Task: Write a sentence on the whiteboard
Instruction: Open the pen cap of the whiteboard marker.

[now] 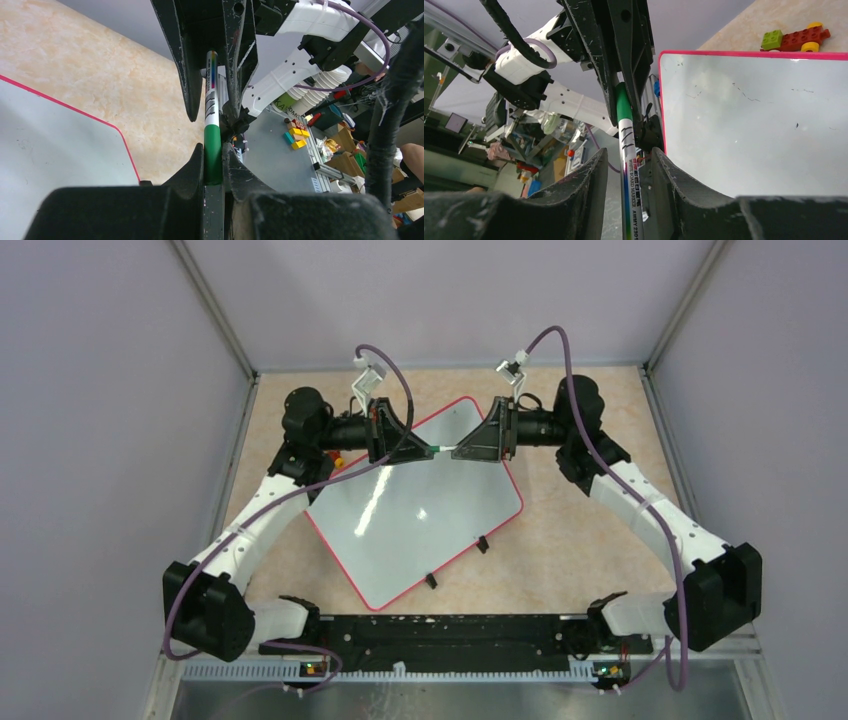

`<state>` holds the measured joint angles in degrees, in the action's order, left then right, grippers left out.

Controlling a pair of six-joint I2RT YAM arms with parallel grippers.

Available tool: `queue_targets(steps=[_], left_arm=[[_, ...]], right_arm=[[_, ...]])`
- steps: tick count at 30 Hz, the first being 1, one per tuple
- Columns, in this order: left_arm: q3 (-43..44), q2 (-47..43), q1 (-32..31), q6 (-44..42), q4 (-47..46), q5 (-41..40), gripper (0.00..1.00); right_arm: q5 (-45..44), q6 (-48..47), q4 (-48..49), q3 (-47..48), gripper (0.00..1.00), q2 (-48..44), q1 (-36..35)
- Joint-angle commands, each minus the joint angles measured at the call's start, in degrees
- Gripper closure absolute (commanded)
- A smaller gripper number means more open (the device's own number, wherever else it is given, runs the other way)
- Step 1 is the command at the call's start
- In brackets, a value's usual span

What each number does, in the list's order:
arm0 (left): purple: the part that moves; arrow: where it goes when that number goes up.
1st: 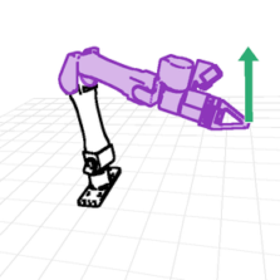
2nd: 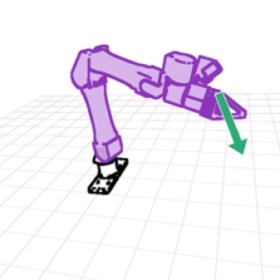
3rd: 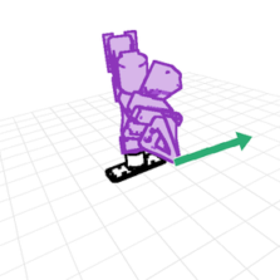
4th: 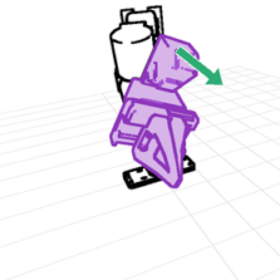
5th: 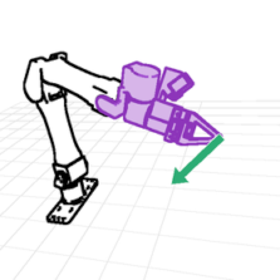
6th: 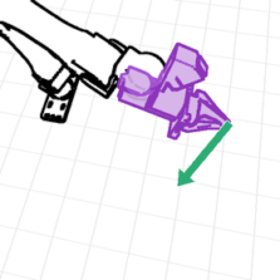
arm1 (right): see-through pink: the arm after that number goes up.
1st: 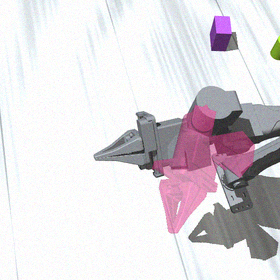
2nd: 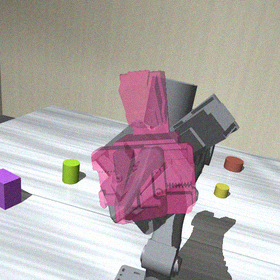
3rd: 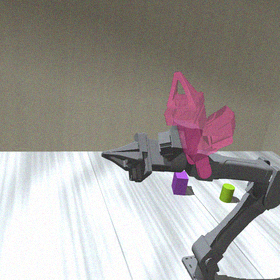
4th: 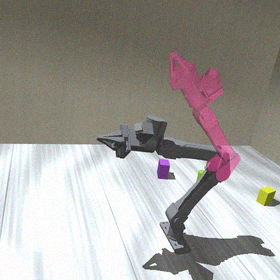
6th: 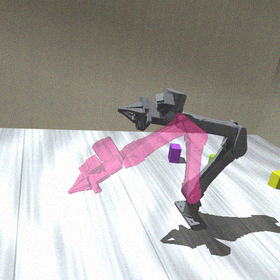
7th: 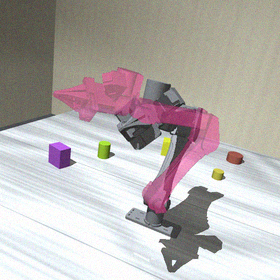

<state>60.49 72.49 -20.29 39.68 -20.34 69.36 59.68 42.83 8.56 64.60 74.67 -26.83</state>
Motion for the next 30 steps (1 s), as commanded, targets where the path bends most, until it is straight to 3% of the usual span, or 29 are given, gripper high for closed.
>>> queue_targets(steps=[1, 21, 30], left_arm=[[-0.5, -0.1, -0.8, -0.8, -0.9, 0.0, 1.00], [1.0, -1.3, -0.2, -4.8, 6.6, -1.5, 1.00], [-0.1, -0.8, -0.3, -0.7, 2.0, -1.7, 1.00]], right_arm=[[-0.1, 0.3, 3.1, 2.7, 0.62, 0.3, -0.8], [0.9, -1.9, 0.8, 2.6, 0.64, -1.1, -0.7], [0.4, -2.8, 0.2, 2.7, 0.63, -0.3, -2.0]])
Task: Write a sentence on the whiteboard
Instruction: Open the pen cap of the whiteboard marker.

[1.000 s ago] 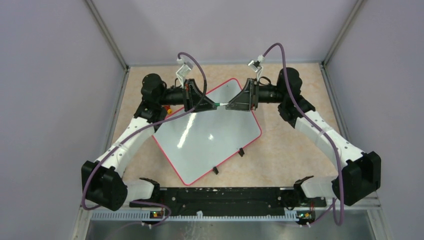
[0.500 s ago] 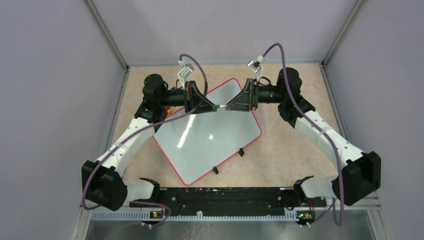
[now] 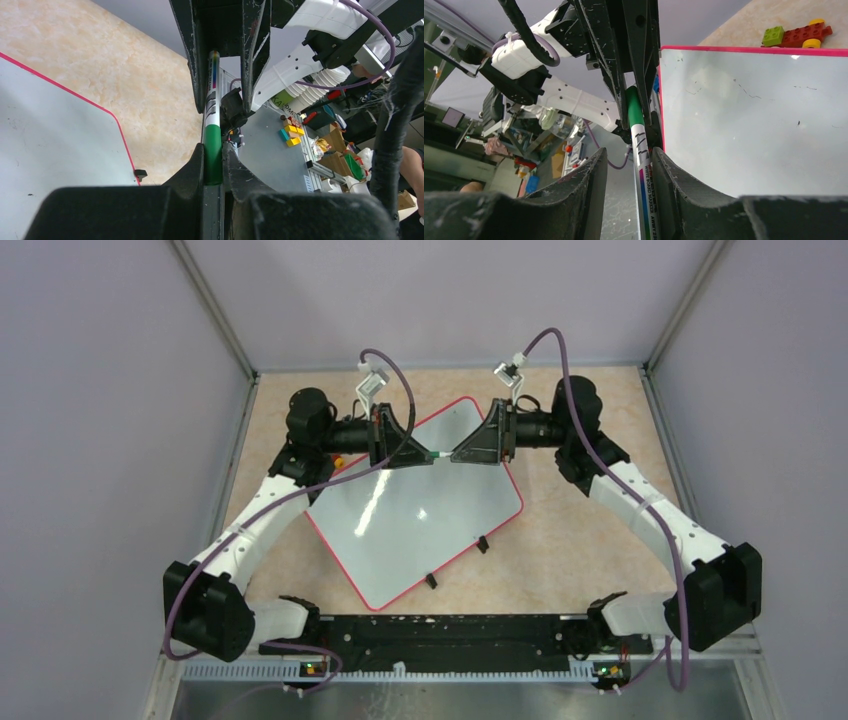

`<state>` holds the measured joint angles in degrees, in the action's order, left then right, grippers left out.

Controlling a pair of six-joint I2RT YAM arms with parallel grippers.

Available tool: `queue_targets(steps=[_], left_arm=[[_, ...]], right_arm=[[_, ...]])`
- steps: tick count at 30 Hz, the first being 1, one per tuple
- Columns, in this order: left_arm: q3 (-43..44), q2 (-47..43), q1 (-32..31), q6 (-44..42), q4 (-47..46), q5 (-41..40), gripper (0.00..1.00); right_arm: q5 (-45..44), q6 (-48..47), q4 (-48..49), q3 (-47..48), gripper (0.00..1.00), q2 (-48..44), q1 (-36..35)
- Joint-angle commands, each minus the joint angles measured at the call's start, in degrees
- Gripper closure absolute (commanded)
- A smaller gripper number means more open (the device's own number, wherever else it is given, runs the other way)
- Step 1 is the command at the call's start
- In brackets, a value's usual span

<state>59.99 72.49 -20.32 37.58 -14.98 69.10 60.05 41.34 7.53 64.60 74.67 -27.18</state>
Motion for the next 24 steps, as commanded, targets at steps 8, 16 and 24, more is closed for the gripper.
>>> queue_targets(steps=[8, 16, 24], left_arm=[[-0.6, -1.1, 0.3, 4.6, -7.3, -0.6, 1.00], [-2.1, -2.0, 1.1, 4.1, -6.9, -0.8, 1.00], [-2.0, -2.6, 1.9, 4.7, -7.3, -0.9, 1.00]], right_arm=[[-0.4, -3.1, -1.0, 3.6, 0.59, 0.2, -2.2], [0.2, 0.5, 2.5, 2.7, 0.61, -0.3, -0.7], [0.5, 2.1, 4.1, 1.7, 0.58, -0.9, 0.5]])
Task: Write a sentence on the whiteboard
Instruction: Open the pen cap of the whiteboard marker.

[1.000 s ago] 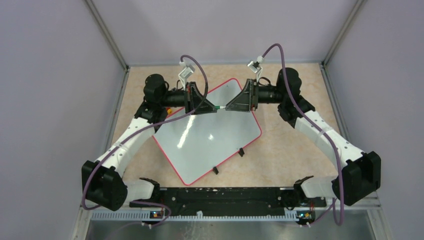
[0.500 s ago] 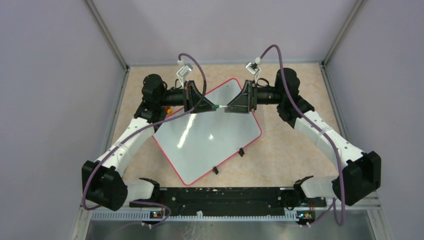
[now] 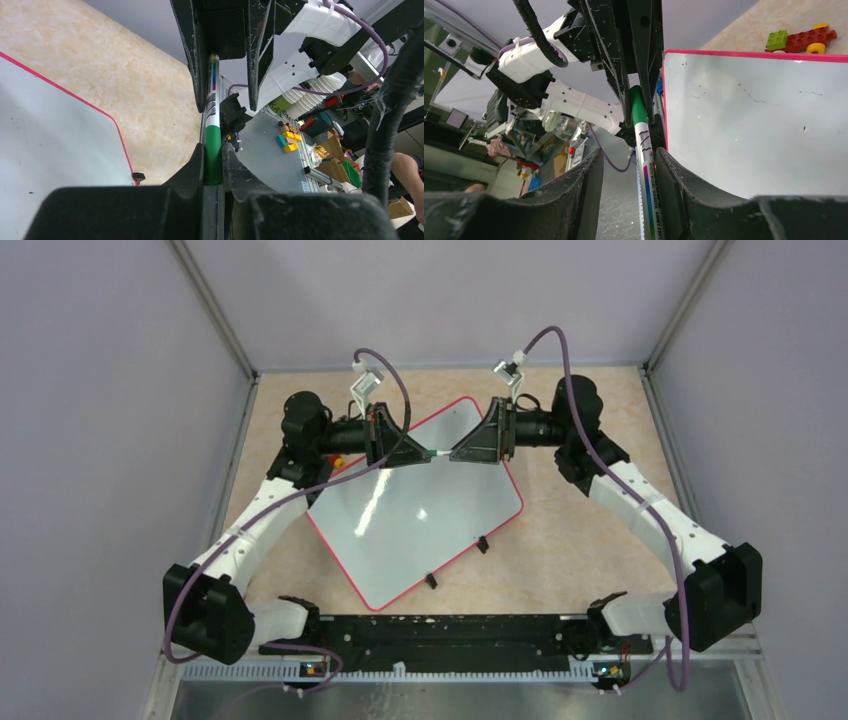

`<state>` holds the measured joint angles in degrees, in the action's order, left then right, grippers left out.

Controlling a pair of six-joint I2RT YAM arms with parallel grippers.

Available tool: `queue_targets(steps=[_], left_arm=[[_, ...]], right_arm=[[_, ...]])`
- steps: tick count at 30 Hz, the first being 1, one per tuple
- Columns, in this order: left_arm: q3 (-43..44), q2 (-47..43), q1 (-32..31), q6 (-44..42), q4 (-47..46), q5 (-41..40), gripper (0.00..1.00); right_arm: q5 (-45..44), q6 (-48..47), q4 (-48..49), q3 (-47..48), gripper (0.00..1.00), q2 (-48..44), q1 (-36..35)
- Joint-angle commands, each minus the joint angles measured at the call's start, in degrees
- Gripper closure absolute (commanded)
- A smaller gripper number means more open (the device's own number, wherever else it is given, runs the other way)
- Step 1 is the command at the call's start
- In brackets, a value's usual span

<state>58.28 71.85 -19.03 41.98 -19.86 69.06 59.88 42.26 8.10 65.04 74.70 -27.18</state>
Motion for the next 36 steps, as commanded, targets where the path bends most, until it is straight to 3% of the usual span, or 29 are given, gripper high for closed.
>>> queue_targets(steps=[1, 10, 19, 36], left_arm=[[-0.3, -1.9, 0.6, 0.2, -2.4, -0.9, 1.00], [0.4, -1.1, 0.7, 2.1, -4.4, -1.0, 1.00], [1.5, 0.0, 0.8, 2.2, -4.7, -1.0, 1.00], [0.4, 0.7, -0.8, 2.3, -5.1, -1.9, 1.00]], right_arm=[[0.8, 1.2, 3.5, 1.2, 0.58, -1.0, 0.5], [0.6, 1.0, 3.3, 0.6, 0.59, -1.0, 0.5], [0.8, 1.5, 4.0, 1.0, 0.55, -0.6, 0.5], [0.3, 1.9, 4.7, 1.7, 0.68, 0.7, -0.7]])
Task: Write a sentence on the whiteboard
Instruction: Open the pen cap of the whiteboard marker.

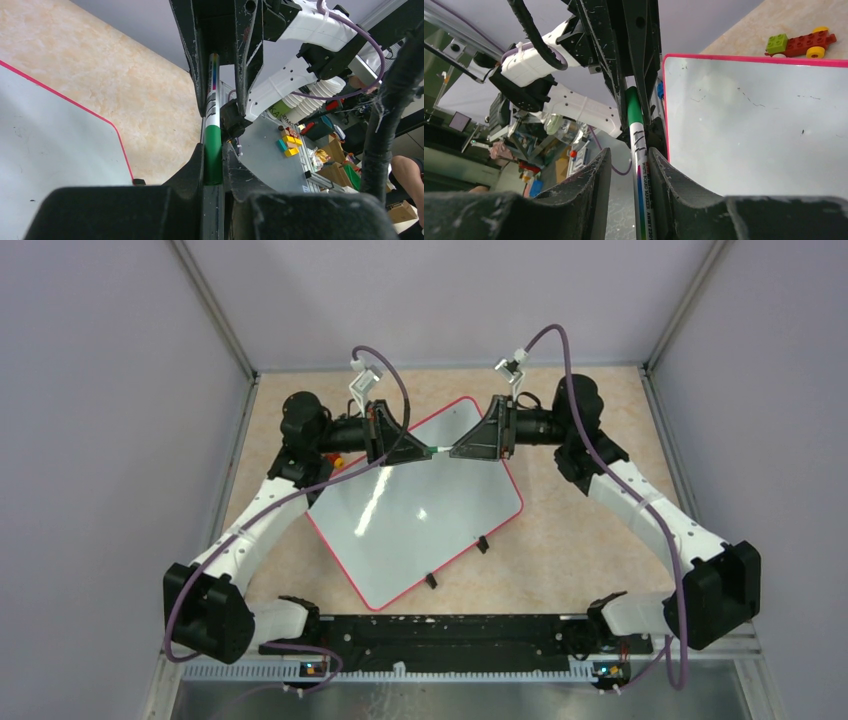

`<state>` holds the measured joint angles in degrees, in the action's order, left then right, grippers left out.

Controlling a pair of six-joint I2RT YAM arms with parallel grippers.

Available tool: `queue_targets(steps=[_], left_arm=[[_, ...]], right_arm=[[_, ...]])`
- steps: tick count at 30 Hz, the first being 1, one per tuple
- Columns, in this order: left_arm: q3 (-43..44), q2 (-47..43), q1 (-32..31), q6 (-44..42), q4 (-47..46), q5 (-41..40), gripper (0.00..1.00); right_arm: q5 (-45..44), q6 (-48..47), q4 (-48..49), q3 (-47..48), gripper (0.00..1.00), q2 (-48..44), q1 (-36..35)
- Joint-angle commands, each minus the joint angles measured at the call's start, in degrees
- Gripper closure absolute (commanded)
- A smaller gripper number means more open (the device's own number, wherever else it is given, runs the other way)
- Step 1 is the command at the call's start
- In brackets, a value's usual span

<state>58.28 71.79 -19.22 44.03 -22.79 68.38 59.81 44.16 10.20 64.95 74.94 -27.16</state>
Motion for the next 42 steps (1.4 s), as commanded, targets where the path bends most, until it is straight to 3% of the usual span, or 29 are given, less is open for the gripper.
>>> queue_targets(steps=[1, 4, 14, 23, 32, 37, 40, 42], left_arm=[[0.3, 0.8, -0.7, 0.3, -2.2, -1.2, 1.00], [0.3, 1.0, -0.9, 0.4, -2.4, -1.2, 1.00], [0.3, 1.2, -1.1, -0.3, -2.0, -0.8, 1.00], [0.0, 0.1, 3.1, -0.5, -1.4, 0.7, 1.00], [-1.3, -0.9, 9.5, 1.9, -4.8, 3.3, 1.00], [0.7, -1.0, 9.8, 0.2, -4.1, 3.3, 1.00], [4.5, 0.9, 8.1, -6.7, 4.0, 1.6, 1.00], [10.0, 2.7, 4.0, -20.8, 17.7, -2.6, 1.00]], right_arm=[[0.3, -0.3, 2.3, 1.9, 0.68, 0.5, -0.8], [0.2, -1.0, 1.7, 2.2, 0.71, 0.7, -1.1], [0.8, -1.6, 0.9, 3.2, 1.00, 0.6, -1.1], [2.2, -3.2, -2.0, 2.4, 1.00, -1.7, 4.3], [6.6, -0.4, 1.2, -0.8, 1.00, -5.3, 15.5], [9.0, 3.1, 6.1, -2.8, 1.00, -6.5, 23.7], [9.7, 7.4, 10.4, -3.8, 1.00, -6.3, 29.8], [9.7, 7.7, 10.6, -3.5, 1.00, -5.8, 33.9]])
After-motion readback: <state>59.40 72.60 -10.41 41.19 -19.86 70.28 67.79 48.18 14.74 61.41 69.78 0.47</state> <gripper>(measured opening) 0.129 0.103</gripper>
